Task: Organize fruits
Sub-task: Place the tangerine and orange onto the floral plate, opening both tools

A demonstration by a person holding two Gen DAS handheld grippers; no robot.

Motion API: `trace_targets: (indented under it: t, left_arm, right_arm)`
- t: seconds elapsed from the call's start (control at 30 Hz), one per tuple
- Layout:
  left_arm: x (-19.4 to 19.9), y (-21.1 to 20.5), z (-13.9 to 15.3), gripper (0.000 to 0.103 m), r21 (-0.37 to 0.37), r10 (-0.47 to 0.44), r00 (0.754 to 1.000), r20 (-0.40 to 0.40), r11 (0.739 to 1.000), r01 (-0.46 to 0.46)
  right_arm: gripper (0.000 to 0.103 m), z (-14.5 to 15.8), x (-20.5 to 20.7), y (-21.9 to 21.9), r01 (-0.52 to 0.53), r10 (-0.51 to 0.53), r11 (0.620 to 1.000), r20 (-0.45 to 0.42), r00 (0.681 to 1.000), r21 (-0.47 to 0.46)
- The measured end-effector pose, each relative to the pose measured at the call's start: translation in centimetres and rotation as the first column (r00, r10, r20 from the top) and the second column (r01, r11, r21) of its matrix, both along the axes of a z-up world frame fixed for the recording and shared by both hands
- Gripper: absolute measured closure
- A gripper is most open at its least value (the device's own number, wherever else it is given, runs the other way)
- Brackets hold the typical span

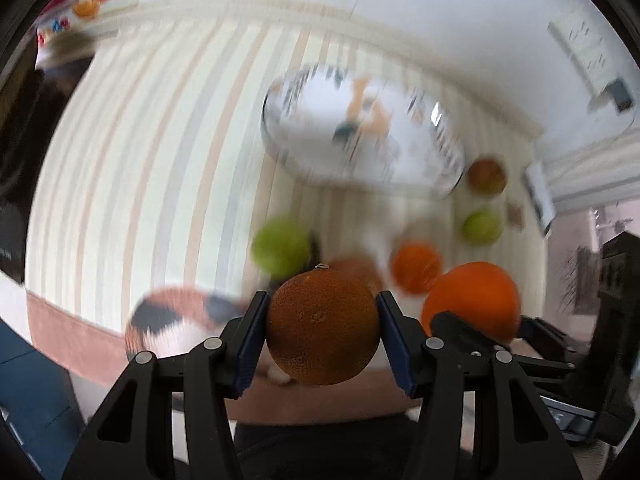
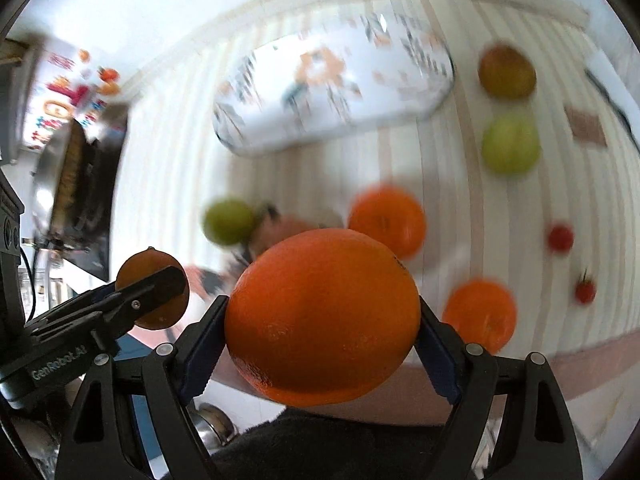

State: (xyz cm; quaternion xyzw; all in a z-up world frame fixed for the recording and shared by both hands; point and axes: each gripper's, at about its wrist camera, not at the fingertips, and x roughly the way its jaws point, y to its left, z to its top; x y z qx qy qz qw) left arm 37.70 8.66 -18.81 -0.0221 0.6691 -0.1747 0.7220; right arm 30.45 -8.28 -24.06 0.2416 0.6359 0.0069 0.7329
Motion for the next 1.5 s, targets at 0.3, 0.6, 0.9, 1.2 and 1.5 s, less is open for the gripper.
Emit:
trace_targets:
  t: [0.3,0.6,0.9,1.2,1.5]
  left_arm:
    - [11.2,-4.8,-2.1,0.052,0.055,0.045,0.999,0.006,0.997,-0.045]
    - [18.0,-8.3,-10.7,0.052,0.086,0.079,0.980,-0.182,0.994,-0.064]
    - [19.1,-10.2,-14.1,0.051,0.123,0.072,0.969,-0.238,0.991,-0.044]
    - [18.7,-12.0,-12.6,0.028,0.179,0.051,0.982,-0.180,0.984,-0.018]
    - [16.5,-11.6,-7.9,0.022,0.190,0.044,0.996,-0.075,0.981,-0.029]
  right_arm:
    - [0.015,0.1,12.5,-6.1,-0.017,0.023,0.995,0.057,0.998,-0.100]
    - [0.015,-6.9,20.4,-6.8,-0.124,0.119,0.984,-0.045,0.992,-0.127]
    - [0.014,-9.4,22.0,-7.2,-0.191,0.180,0.976,-0.108,0.978,-0.106]
    - [0.008,-8.4,22.9,-8.9,-0.189,0.176,0.978,-0.128,0.976,-0.091]
    - [0.008,-4.5,20.9,-10.3,-0.180,0.163,0.972,-0.118,0.979,-0.148]
